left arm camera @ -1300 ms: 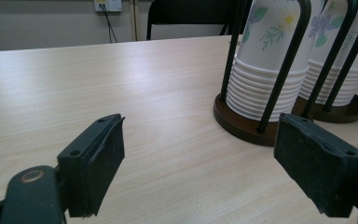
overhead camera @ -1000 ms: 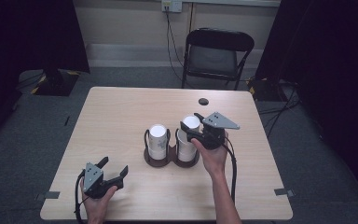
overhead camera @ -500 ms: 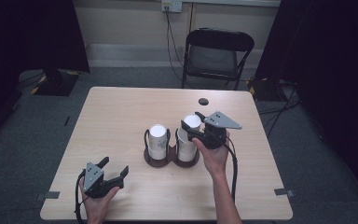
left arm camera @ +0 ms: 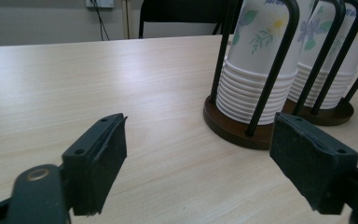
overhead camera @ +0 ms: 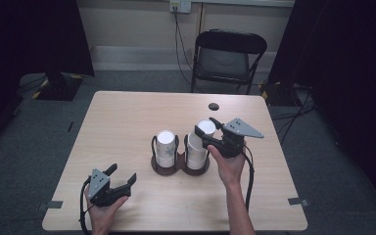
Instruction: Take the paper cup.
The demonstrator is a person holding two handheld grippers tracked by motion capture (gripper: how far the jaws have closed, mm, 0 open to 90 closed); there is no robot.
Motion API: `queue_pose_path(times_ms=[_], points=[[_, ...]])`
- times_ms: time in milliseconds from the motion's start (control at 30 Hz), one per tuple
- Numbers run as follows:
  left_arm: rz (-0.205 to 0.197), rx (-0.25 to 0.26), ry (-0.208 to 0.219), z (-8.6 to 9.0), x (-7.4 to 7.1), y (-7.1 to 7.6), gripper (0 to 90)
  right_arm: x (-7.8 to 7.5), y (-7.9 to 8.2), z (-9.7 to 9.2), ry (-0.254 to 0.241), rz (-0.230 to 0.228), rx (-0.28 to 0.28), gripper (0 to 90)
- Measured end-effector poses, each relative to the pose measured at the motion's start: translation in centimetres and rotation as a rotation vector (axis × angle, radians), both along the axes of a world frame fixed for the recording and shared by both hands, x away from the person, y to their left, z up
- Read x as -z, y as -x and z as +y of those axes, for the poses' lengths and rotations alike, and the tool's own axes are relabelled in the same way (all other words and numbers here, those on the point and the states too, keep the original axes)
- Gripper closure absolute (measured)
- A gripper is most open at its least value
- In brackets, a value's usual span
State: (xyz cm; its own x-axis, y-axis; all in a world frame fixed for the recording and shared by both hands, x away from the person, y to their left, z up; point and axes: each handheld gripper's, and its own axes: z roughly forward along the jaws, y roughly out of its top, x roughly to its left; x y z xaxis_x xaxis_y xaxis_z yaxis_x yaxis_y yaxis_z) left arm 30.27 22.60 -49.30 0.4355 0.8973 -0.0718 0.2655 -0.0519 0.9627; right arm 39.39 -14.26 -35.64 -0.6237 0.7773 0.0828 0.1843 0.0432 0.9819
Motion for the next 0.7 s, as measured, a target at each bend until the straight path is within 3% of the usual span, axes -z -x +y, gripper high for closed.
queue_pose_path(times_ms=[133,233,500,633,700], points=[[-0.013,0.013,-0.035,-1.0,-0.2,-0.2,22.8,-0.3,0.3,-0.3,-0.011,-0.004,0.009,37.3],[-0.024,0.032,-0.023,-1.6,-0.4,-0.2,22.7,-0.4,0.8,-0.8,-0.041,-0.013,0.010,37.3],[-0.018,0.110,0.030,-2.5,-0.7,-0.4,22.3,0.0,2.3,-2.4,-0.135,0.016,0.006,37.3],[-0.030,0.139,0.038,-2.9,-0.9,-0.3,22.9,0.1,3.2,-2.9,-0.148,0.027,0.004,37.3],[-0.033,0.144,0.039,-2.9,-0.9,-0.2,23.9,0.0,3.8,-3.1,-0.130,0.028,0.012,37.3]])
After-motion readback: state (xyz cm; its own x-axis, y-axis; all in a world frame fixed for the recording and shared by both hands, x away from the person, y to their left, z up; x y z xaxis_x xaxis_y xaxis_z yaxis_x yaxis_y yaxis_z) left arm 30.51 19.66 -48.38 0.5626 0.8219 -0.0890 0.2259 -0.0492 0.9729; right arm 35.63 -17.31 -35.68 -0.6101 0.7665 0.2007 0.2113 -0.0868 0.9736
